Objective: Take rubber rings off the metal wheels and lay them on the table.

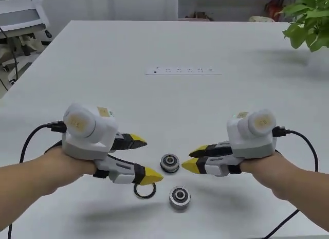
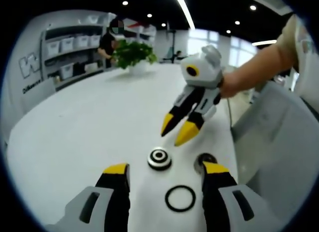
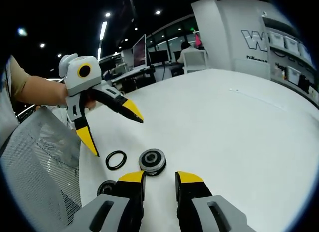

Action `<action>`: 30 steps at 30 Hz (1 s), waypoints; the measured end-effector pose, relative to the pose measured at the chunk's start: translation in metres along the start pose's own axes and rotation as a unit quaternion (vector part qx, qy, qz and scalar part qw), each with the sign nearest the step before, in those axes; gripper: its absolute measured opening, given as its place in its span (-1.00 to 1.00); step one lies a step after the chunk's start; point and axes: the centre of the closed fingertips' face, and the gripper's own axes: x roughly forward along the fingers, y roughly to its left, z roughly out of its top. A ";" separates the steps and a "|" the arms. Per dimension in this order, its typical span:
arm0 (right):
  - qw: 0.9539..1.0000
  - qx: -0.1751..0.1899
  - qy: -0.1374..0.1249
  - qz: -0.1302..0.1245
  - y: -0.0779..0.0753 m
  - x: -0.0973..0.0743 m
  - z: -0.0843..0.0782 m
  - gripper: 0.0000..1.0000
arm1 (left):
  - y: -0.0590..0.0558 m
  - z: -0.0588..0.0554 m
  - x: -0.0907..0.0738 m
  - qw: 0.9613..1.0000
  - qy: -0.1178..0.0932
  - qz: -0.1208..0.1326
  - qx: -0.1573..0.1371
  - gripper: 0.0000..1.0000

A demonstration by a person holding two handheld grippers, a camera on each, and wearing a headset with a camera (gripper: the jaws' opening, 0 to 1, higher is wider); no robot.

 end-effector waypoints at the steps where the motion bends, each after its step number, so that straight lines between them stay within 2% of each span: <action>1: 1.000 -0.002 0.001 0.002 0.001 0.001 -0.001 -0.57 | 0.000 -0.001 0.001 1.000 0.001 -0.001 -0.002 0.13; 12: 1.000 -0.013 0.007 0.010 0.005 0.010 -0.007 -0.60 | 0.001 -0.009 0.014 1.000 0.014 -0.004 -0.010 -0.03; 30: 0.999 -0.028 0.017 0.019 0.008 0.020 -0.011 -0.68 | -0.002 -0.002 0.030 1.000 0.007 -0.013 -0.022 -0.22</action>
